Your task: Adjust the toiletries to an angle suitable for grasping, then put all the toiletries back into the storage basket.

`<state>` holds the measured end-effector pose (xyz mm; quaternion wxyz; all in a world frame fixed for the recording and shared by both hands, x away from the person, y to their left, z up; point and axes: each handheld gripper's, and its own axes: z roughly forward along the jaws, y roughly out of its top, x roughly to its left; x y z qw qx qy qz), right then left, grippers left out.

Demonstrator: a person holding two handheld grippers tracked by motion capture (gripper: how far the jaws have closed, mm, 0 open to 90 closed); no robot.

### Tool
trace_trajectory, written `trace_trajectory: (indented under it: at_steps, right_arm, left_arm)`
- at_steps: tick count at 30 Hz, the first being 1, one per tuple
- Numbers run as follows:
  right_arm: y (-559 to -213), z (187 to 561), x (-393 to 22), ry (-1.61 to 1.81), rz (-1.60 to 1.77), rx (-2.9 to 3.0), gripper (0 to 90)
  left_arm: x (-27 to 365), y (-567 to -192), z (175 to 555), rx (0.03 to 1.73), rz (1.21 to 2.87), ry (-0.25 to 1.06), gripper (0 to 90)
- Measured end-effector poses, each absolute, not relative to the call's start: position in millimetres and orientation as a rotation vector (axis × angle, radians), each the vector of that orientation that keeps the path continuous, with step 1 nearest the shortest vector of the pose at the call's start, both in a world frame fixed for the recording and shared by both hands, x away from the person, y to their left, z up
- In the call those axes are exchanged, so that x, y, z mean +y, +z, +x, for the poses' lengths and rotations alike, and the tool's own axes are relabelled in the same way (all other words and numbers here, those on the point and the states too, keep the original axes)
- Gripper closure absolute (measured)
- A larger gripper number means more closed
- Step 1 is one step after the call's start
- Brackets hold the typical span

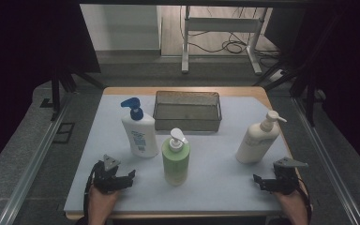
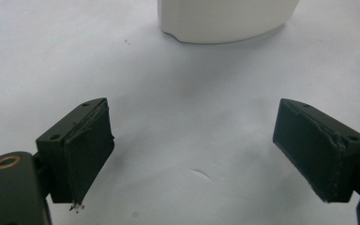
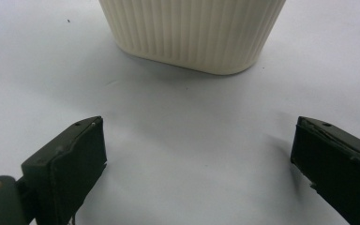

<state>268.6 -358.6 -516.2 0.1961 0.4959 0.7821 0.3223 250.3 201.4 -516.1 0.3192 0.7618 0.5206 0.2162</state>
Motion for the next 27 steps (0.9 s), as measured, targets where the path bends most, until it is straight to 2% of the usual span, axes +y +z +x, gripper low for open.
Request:
trace_trajectory:
  at_steps: [27]
  right_arm:
    - [-514.8, 268.9, -354.7, 0.922, 1.368, 2.223, 4.8]
  left_arm:
    - [203.9, -523.6, 254.4, 1.396, 2.024, 0.510, 11.9]
